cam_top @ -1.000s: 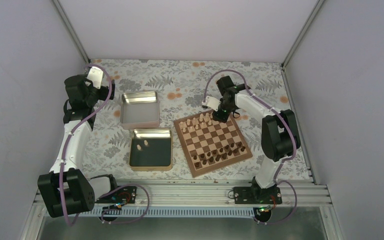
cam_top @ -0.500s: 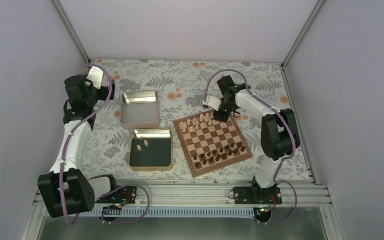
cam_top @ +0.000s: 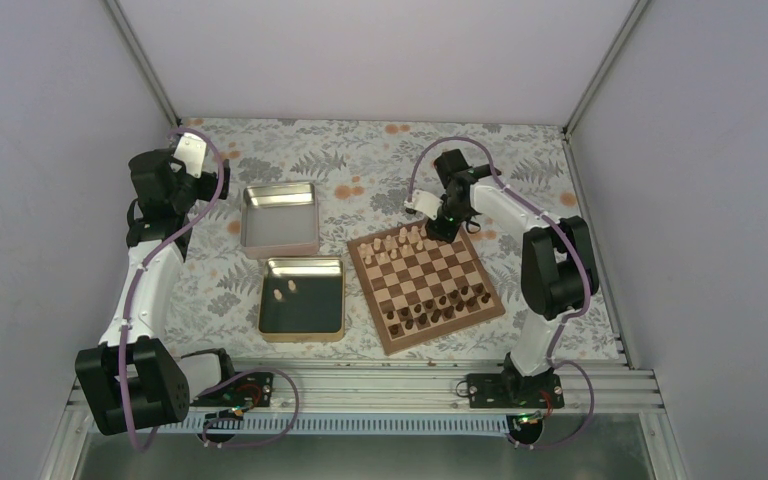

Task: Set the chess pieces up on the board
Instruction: Place the chess piece on the chessboard, then pick up the chess piece from the chessboard.

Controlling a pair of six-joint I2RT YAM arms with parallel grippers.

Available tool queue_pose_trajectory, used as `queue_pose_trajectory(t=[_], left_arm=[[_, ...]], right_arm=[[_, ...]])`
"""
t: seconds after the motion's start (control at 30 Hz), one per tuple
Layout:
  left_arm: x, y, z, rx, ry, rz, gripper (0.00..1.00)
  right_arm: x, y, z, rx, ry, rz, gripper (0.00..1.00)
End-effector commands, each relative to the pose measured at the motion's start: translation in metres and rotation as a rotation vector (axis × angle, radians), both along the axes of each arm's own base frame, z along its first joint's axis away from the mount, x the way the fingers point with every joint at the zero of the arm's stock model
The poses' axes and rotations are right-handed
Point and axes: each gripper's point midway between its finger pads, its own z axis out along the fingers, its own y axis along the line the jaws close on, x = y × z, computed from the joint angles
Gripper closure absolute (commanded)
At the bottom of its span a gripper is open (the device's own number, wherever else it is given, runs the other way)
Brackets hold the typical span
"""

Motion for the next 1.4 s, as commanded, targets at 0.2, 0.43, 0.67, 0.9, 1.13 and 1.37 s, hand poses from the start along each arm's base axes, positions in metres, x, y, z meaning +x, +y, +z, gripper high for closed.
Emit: queue_pose_trajectory(t=[0.2, 0.43, 0.67, 0.9, 1.13, 1.37], left_arm=[[-0.001, -0.001, 0.005, 0.006, -0.020, -0.016, 0.00], [-0.001, -0.001, 0.005, 0.005, -0.019, -0.015, 0.00], [-0.001, -0.001, 0.004, 0.006, -0.018, -0.014, 0.00], [-0.002, -0.001, 0.005, 0.008, -0.020, -0.013, 0.00], [-0.001, -0.002, 0.006, 0.005, -0.021, -0.017, 0.00], [-0.001, -0.002, 0.007, 0.006, -0.023, -0.016, 0.00]], right_arm=[[0.001, 0.000, 0.001, 0.005, 0.015, 0.006, 0.83], [0.002, 0.000, 0.000, 0.007, 0.012, 0.005, 0.77], [0.002, 0.000, 0.005, 0.010, 0.006, 0.007, 0.77], [-0.001, 0.001, 0.000, 0.015, 0.029, 0.012, 0.77], [-0.005, 0.006, 0.001, 0.048, 0.034, 0.023, 0.77], [-0.007, 0.017, 0.003, 0.096, 0.048, 0.048, 0.74]])
